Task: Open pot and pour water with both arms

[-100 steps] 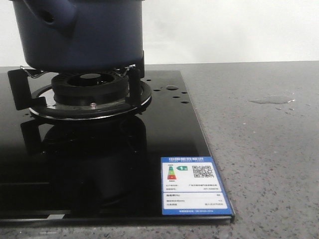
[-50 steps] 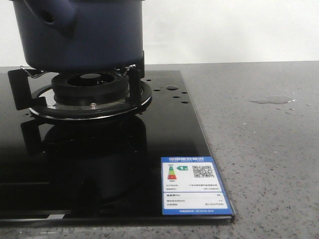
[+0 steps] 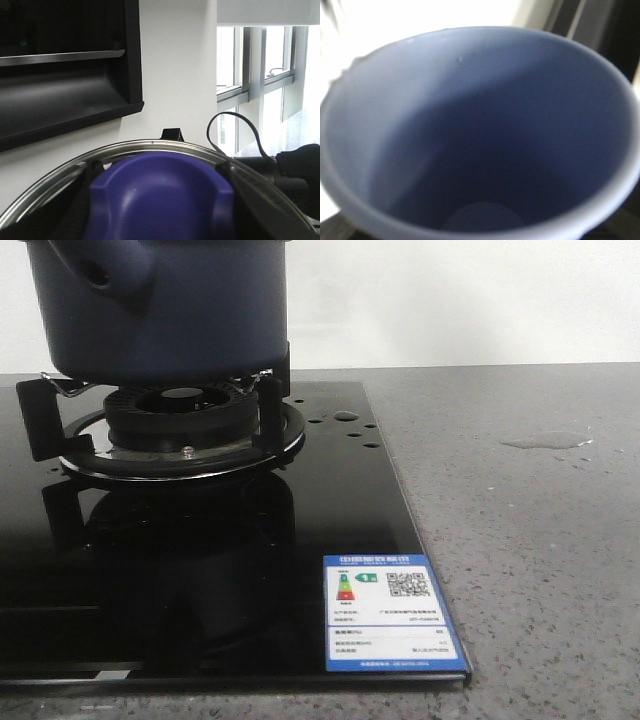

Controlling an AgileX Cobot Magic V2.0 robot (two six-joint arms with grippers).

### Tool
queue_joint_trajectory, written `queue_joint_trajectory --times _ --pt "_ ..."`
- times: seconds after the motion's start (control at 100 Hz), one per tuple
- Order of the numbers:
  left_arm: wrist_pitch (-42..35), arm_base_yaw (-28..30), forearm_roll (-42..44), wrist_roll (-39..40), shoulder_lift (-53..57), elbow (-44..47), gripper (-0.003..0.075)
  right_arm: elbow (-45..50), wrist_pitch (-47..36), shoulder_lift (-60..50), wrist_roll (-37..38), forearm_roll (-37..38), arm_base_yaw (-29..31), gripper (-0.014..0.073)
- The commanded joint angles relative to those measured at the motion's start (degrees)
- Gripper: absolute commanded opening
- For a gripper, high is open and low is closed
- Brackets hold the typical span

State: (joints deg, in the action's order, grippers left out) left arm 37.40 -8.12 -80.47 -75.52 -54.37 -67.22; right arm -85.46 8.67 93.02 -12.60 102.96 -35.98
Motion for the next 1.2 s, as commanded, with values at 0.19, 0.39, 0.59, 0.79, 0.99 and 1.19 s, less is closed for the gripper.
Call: queue_joint_trajectory --times 0.19,0.39,0.59,0.79,0.99,1.19 --pt "-2.0 -0.3 -4.0 0.7 0.9 -1.8 0.0187 -4.2 -0.3 -2.6 -1.7 3.6 0.5 0.0235" --pt "-2.0 -0.3 -4.0 0.7 0.9 -1.8 0.0187 -4.2 0.3 -2.6 13.0 -7.7 0.4 0.0235" --pt "-2.0 -0.3 -3.5 0.7 0.8 -1.8 0.0187 -4.2 21.2 -3.8 32.7 -22.3 -1.8 0.0235" --pt "-2.4 -1.3 -3.5 -0.7 -2.0 -1.8 0.0187 -1.0 29.1 -11.3 44.2 -40.6 2.6 0.0235" --pt "-3.6 -7.7 -3.5 -8.0 -7.4 -1.8 0.0187 17.7 9.9 -24.1 55.4 -43.1 13.4 0.0235" --pt "-4.7 -9.4 -4.7 -8.8 -12.3 -1.8 0.0187 38.1 -8.7 -29.5 58.1 -43.5 25.0 0.0235"
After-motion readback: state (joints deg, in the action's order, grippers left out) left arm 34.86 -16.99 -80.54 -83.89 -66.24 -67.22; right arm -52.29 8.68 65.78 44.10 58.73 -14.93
